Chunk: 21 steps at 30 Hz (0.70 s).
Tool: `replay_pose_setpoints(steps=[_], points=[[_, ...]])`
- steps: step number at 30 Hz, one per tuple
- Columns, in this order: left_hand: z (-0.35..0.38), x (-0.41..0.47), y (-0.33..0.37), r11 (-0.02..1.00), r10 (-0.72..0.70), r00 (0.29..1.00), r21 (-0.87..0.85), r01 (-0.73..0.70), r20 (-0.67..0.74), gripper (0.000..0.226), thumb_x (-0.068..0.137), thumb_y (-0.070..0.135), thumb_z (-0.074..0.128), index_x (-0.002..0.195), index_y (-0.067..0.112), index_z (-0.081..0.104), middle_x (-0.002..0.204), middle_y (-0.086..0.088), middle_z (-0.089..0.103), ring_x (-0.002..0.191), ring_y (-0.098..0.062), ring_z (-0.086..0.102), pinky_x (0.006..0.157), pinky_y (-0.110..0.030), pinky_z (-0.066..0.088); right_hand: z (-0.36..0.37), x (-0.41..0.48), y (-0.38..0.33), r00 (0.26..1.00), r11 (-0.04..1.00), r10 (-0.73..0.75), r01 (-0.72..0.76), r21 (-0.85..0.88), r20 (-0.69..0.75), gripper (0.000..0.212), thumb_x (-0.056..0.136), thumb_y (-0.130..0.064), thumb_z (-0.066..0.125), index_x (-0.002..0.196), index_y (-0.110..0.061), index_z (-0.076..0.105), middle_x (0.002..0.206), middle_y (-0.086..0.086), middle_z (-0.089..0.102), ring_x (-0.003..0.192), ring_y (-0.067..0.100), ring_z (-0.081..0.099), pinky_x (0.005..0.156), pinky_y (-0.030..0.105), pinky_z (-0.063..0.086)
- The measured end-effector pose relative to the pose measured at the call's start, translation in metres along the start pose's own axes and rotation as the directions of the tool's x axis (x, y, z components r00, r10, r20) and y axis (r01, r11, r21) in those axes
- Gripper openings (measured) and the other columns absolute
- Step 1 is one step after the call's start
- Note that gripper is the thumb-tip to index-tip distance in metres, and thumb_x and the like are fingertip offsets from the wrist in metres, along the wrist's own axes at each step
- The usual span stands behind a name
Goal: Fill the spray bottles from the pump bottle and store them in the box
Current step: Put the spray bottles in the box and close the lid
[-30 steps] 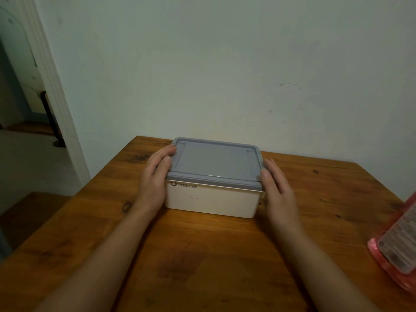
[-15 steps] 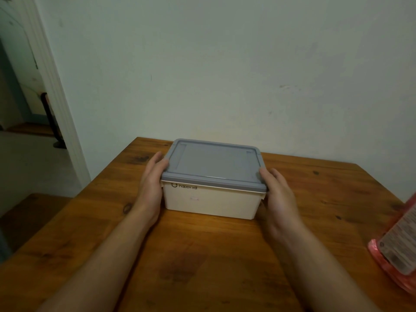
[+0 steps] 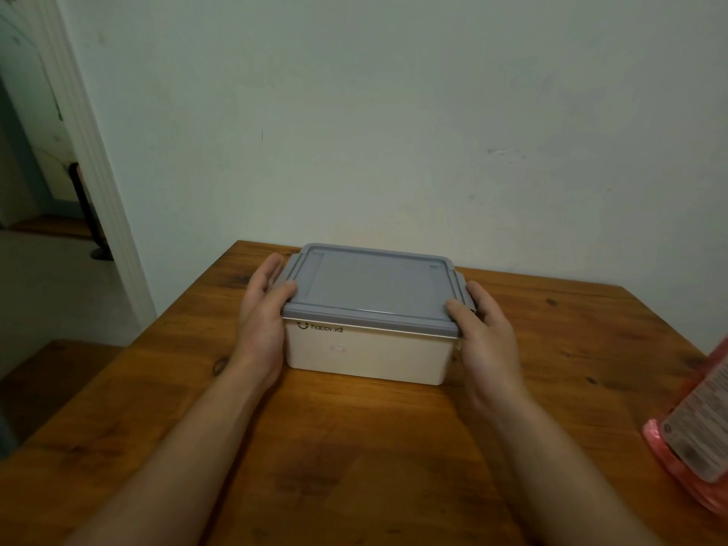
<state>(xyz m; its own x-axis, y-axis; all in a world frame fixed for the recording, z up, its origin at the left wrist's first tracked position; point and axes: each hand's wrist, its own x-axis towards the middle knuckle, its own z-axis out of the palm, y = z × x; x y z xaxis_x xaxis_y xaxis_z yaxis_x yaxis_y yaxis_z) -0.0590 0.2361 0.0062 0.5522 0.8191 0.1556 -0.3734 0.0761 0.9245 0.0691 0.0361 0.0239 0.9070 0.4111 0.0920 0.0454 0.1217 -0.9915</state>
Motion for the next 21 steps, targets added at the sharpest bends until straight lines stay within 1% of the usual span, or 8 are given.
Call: replay_pose_setpoints(steps=[2,4,7,9,13,16,19,21], points=[[0.0008,-0.0008,0.0004,1.000,-0.010,1.000,-0.003,0.010,0.007,0.043,0.096,0.012,0.050,0.134,0.031,0.051,0.133,0.000,0.054,0.118,-0.028,0.058,0.095,-0.048,0.051,0.0004,-0.0004,0.0006,1.000,1.000,0.001,-0.001,-0.021,-0.001,0.055,0.100,-0.019,0.054,0.151,-0.026,0.036,0.109,-0.017,0.053,0.093,0.002,0.058,0.061,0.015,0.048],[0.0006,0.0000,-0.0005,1.000,-0.020,1.000,-0.007,0.020,0.011,0.039,0.096,0.014,0.050,0.128,0.035,0.055,0.132,-0.001,0.055,0.118,-0.030,0.058,0.095,-0.051,0.051,0.0019,-0.0010,0.0005,1.000,0.999,-0.003,0.002,-0.051,-0.007,0.054,0.101,-0.019,0.051,0.152,-0.027,0.034,0.110,-0.016,0.052,0.091,0.002,0.058,0.055,0.012,0.047],[0.0013,-0.0012,-0.0005,0.999,-0.028,1.000,0.020,0.028,0.008,0.037,0.089,0.026,0.054,0.122,0.041,0.060,0.133,-0.004,0.055,0.118,-0.032,0.057,0.095,-0.053,0.050,0.0031,-0.0011,0.0007,1.000,0.995,-0.019,0.018,-0.099,-0.008,0.053,0.102,-0.019,0.048,0.153,-0.028,0.033,0.120,-0.012,0.051,0.091,0.001,0.056,0.055,0.011,0.046],[0.0029,-0.0024,-0.0002,0.999,-0.032,0.999,0.029,0.032,0.003,0.039,0.084,0.030,0.054,0.119,0.046,0.061,0.133,-0.003,0.055,0.119,-0.031,0.057,0.096,-0.055,0.050,0.0034,-0.0012,-0.0002,1.000,0.992,-0.021,0.020,-0.122,-0.004,0.053,0.103,-0.020,0.047,0.153,-0.029,0.032,0.119,-0.014,0.049,0.089,-0.001,0.054,0.056,0.010,0.044],[0.0040,-0.0025,-0.0020,0.999,-0.006,1.000,0.039,0.006,-0.009,0.038,0.091,0.023,0.049,0.122,0.043,0.060,0.134,0.001,0.055,0.120,-0.027,0.056,0.099,-0.053,0.049,0.0028,-0.0024,-0.0026,1.000,0.989,-0.016,0.017,-0.150,0.004,0.054,0.103,-0.020,0.045,0.154,-0.028,0.030,0.132,-0.011,0.045,0.089,-0.004,0.052,0.053,0.005,0.044],[0.0044,-0.0031,-0.0015,0.999,-0.003,1.000,0.038,0.003,-0.007,0.038,0.095,0.020,0.047,0.121,0.044,0.060,0.135,0.002,0.054,0.120,-0.028,0.056,0.095,-0.049,0.051,0.0028,-0.0025,-0.0036,1.000,0.985,-0.012,0.013,-0.171,0.006,0.054,0.104,-0.018,0.045,0.155,-0.025,0.030,0.142,-0.010,0.042,0.089,-0.006,0.049,0.052,0.002,0.043],[0.0048,-0.0040,0.0010,0.998,0.001,1.000,0.060,0.000,-0.003,0.039,0.098,0.018,0.044,0.128,0.039,0.057,0.135,0.004,0.053,0.119,-0.027,0.056,0.089,-0.044,0.052,0.0029,-0.0027,-0.0053,0.999,0.976,-0.032,0.034,-0.214,0.015,0.053,0.104,-0.017,0.043,0.155,-0.023,0.029,0.156,-0.007,0.036,0.102,-0.006,0.047,0.058,-0.003,0.039],[0.0037,-0.0044,0.0021,0.996,0.009,1.000,0.084,-0.009,-0.004,0.039,0.098,0.018,0.043,0.127,0.040,0.057,0.134,0.007,0.053,0.119,-0.026,0.056,0.090,-0.044,0.051,0.0028,-0.0028,-0.0058,0.998,0.965,-0.065,0.070,-0.254,0.027,0.053,0.104,-0.017,0.042,0.155,-0.022,0.028,0.159,-0.008,0.031,0.122,-0.004,0.036,0.078,-0.001,0.035]])
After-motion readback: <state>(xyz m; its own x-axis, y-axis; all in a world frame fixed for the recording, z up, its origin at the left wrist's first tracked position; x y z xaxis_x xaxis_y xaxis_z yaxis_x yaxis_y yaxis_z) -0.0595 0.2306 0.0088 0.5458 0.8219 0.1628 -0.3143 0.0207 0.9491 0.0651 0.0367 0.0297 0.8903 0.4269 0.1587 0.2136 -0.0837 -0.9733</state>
